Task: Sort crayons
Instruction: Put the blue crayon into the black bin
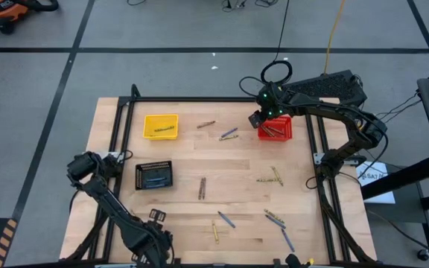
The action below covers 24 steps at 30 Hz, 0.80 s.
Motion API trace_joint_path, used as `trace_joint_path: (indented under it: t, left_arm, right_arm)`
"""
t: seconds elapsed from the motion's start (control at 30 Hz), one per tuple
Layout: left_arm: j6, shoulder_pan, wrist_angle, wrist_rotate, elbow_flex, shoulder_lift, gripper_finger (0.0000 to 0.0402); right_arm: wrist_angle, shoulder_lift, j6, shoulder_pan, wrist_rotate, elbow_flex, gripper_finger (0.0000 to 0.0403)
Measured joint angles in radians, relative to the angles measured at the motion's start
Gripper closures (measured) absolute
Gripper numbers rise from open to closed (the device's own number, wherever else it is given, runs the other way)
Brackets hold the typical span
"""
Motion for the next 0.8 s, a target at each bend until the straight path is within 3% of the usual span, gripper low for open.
trace_joint_path:
  t: [0.23, 0.5, 0.8]
  left_arm:
    - [0.002, -0.002, 0.117, 0.015, -0.030, 0.000, 0.0256]
    - [0.005, -0.003, 0.156, 0.055, -0.076, 0.000, 0.0256]
    - [0.010, 0.000, 0.193, 0.034, -0.152, -0.004, 0.0256]
  right_arm:
    - [0.000, 0.000, 0.011, 0.000, 0.000, 0.000, 0.0270]
    - [0.000, 0.000, 0.011, 0.000, 0.000, 0.000, 0.0271]
    - [0.000, 0.000, 0.005, 0.000, 0.000, 0.000, 0.0271]
